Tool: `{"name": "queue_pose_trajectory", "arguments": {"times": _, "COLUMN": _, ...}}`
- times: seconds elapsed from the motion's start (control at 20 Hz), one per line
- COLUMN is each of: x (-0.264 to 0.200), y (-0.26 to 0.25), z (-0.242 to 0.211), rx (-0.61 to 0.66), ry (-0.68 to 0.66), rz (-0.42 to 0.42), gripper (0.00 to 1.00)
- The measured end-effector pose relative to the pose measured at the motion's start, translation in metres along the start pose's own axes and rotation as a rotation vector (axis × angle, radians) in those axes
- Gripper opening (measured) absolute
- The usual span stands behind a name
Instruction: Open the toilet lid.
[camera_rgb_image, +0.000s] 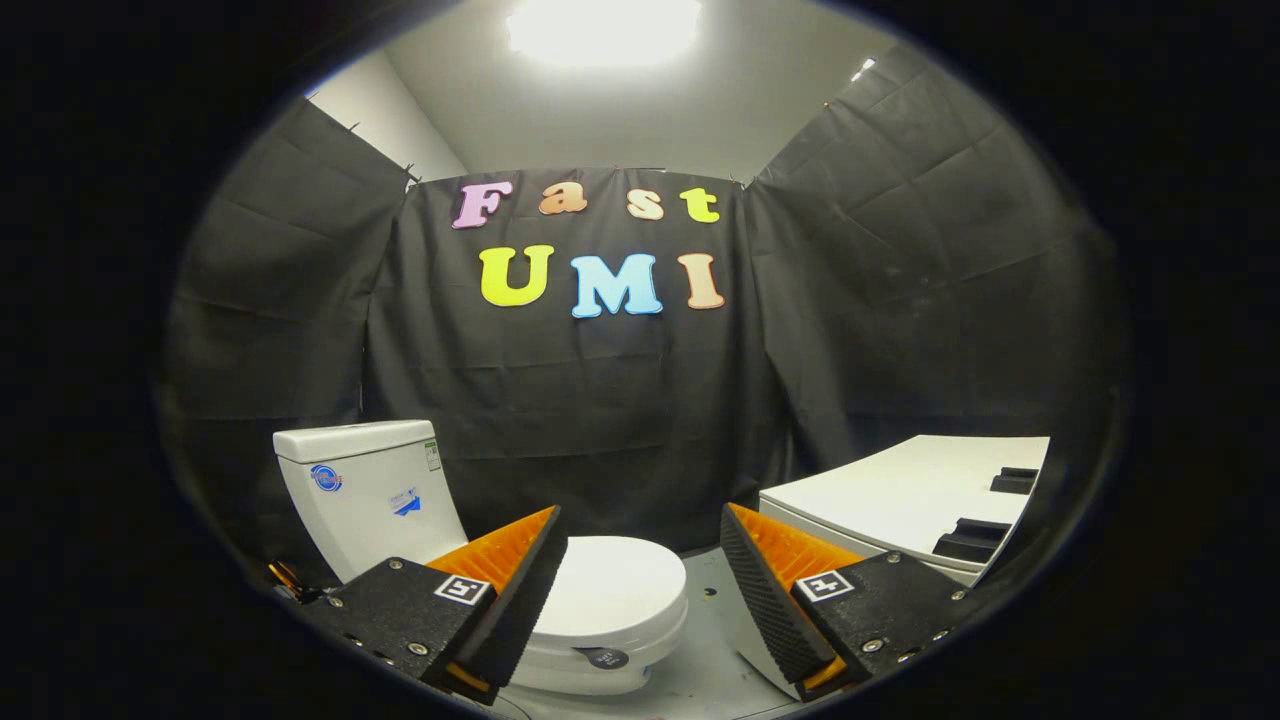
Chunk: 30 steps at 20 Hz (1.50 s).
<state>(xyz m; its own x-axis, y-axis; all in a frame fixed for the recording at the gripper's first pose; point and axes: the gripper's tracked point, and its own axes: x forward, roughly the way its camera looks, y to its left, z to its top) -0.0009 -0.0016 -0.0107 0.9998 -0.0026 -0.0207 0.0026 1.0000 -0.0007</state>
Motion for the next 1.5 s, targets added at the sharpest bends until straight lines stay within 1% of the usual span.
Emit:
{"name": "queue_pose_trajectory", "arguments": {"times": 0.3, "x": 0.000, "y": 0.002, "z": -0.005, "rx": 0.024, "ry": 0.012, "rz": 0.003, "gripper": 0.95}}
{"name": "queue_pose_trajectory", "arguments": {"times": 0.45, "x": 0.002, "y": 0.010, "z": -0.010, "rx": 0.067, "ry": 0.028, "rz": 0.031, "gripper": 0.95}}
{"name": "queue_pose_trajectory", "arguments": {"times": 0.8, "x": 0.007, "y": 0.005, "z": -0.042, "rx": 0.133, "ry": 0.112, "rz": 0.019, "gripper": 0.95}}
{"name": "queue_pose_trajectory", "arguments": {"times": 1.15, "x": 0.010, "y": -0.001, "z": -0.085, "rx": 0.294, "ry": 0.249, "rz": 0.016, "gripper": 0.96}}
{"name": "queue_pose_trajectory", "arguments": {"times": 1.35, "x": 0.007, "y": 0.004, "z": -0.120, "rx": 0.408, "ry": 0.365, "rz": 0.041, "gripper": 0.96}}
{"name": "queue_pose_trajectory", "arguments": {"times": 1.5, "x": 0.011, "y": 0.004, "z": -0.139, "rx": 0.497, "ry": 0.433, "rz": 0.035, "gripper": 0.95}}
